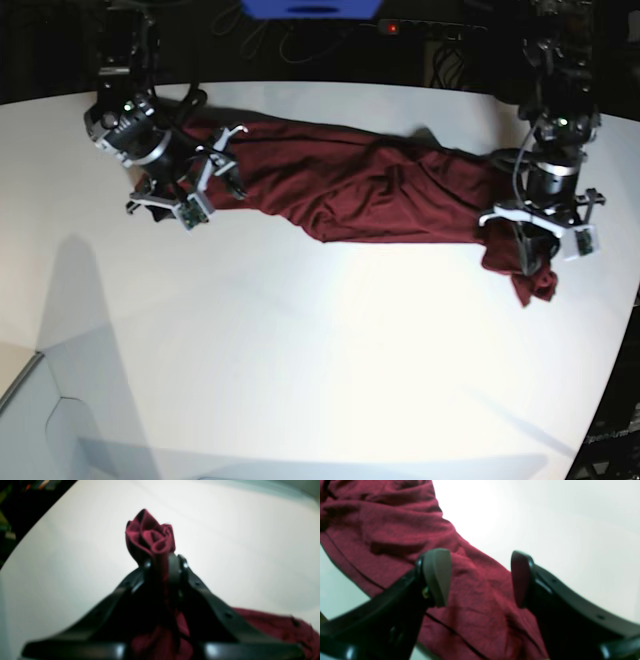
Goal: Layout the t-shirt on the table in an organized manner, then fold the t-shirt properly
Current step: 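Fold the strip's end with the left gripper toward the right gripper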
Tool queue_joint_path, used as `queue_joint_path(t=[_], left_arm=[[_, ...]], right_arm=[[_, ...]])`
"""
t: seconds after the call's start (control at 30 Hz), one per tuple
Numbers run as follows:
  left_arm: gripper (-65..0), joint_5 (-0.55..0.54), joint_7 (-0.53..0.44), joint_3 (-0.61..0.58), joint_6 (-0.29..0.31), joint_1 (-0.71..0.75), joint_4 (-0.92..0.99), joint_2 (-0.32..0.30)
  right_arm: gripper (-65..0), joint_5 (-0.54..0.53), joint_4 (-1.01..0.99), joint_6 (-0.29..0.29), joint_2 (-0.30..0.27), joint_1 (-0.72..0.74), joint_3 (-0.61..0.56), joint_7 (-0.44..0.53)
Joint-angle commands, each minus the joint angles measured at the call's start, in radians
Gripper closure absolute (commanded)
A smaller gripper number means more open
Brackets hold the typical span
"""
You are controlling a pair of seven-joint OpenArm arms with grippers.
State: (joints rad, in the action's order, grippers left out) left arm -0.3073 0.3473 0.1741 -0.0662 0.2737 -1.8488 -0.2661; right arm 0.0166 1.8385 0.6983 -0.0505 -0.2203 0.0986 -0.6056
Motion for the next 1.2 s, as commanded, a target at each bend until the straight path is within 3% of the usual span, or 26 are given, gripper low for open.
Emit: queue_joint_path(t=[0.0, 0.17, 0.47, 0.83, 1.17], left_arm=[[-0.1, 0.04, -0.02, -0.029, -0.001, 0.006, -0.018, 0.003], [-0.1, 0.211, -0.023, -0.163, -0.001, 0.032, -0.028, 0.032], [-0.1, 0.346, -0.023, -0.362, -0.007, 0.022, -0.025, 0.055], [-0.4, 0.463, -0.015, -0.39, -0.001, -0.015, 0.061, 0.141], [-0.3, 0.547, -0.015, -0.499, -0.001, -0.02, 0.096, 0.11]], right_arm=[[-37.9, -0.02, 0.016, 0.0, -0.004, 0.005, 0.002, 0.022], [-37.8, -0.02, 0.016, 0.0, -0.005, 0.002, 0.003, 0.022], [-37.8, -0.02, 0.019, 0.0, -0.005, 0.002, 0.003, 0.022], [-37.7, -0.02, 0.025, 0.0, -0.007, -0.017, 0.019, 0.022], [-37.7, -0.02, 0.025, 0.0, -0.004, -0.018, 0.06, 0.023]])
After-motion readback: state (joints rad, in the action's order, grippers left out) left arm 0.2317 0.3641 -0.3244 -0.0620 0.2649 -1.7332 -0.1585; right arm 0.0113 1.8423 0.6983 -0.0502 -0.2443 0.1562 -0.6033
